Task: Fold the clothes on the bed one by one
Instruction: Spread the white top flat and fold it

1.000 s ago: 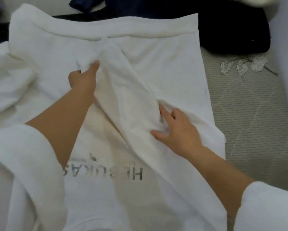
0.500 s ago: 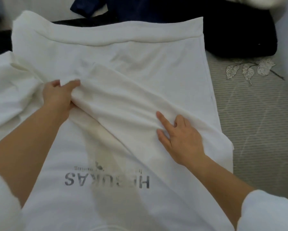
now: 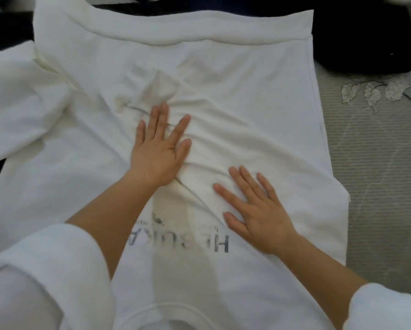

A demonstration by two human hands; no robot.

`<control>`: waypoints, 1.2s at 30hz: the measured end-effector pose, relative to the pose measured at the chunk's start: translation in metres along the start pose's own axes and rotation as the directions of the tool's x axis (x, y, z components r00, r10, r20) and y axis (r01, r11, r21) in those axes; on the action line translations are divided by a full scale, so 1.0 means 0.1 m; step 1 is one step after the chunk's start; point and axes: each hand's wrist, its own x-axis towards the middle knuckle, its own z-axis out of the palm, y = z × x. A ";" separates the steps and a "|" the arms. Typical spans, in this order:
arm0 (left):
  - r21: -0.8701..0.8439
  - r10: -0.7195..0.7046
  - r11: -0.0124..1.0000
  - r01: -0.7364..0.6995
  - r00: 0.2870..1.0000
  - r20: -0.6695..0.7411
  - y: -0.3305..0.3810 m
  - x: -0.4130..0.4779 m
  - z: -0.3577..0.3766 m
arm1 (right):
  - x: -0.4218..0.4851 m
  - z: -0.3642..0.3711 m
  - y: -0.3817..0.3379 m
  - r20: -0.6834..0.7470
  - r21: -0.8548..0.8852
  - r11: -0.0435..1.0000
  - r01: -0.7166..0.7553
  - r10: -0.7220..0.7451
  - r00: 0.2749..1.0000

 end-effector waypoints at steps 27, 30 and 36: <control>-0.926 -0.896 0.319 0.204 0.383 -0.224 -2.86 -2.13 -1.06 | 0.54 0.16 -3.18 0.190 0.239 0.950 0.201 -0.249 0.950; -0.998 -0.998 -0.057 -0.027 0.022 0.057 -3.16 -2.31 -1.07 | 0.63 0.05 -3.17 0.118 0.340 0.930 0.140 -0.189 0.975; -0.962 -0.942 -0.161 0.219 0.257 0.217 -3.46 -2.68 -0.95 | 0.99 -0.14 -3.37 0.109 0.584 0.803 -0.122 0.072 0.991</control>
